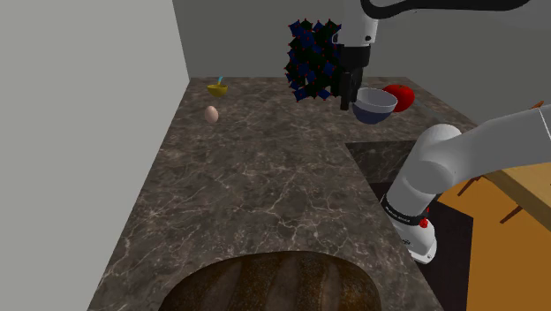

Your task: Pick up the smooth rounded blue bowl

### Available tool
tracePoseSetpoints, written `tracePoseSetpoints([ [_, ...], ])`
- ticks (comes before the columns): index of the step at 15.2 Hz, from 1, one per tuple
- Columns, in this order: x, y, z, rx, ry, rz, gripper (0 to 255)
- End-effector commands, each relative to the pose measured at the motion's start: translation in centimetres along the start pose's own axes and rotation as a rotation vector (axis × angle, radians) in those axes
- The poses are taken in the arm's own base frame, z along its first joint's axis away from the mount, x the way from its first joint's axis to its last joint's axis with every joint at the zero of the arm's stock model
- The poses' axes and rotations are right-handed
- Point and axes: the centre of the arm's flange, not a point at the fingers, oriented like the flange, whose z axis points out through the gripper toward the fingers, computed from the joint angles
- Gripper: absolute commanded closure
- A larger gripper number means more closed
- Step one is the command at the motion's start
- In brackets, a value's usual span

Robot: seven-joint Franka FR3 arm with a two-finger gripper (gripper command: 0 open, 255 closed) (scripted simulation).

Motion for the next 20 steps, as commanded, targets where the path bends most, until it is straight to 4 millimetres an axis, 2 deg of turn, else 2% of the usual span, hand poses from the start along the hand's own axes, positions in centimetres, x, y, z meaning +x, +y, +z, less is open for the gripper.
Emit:
tracePoseSetpoints([
  [1, 0.0, 0.0, 0.0, 0.000, 0.000, 0.000, 0],
  [14, -4.9, 12.6, 3.0, -0.234, 0.092, 0.035, 0],
  [20, -4.4, 13.0, 6.1, -0.234, 0.092, 0.035, 0],
])
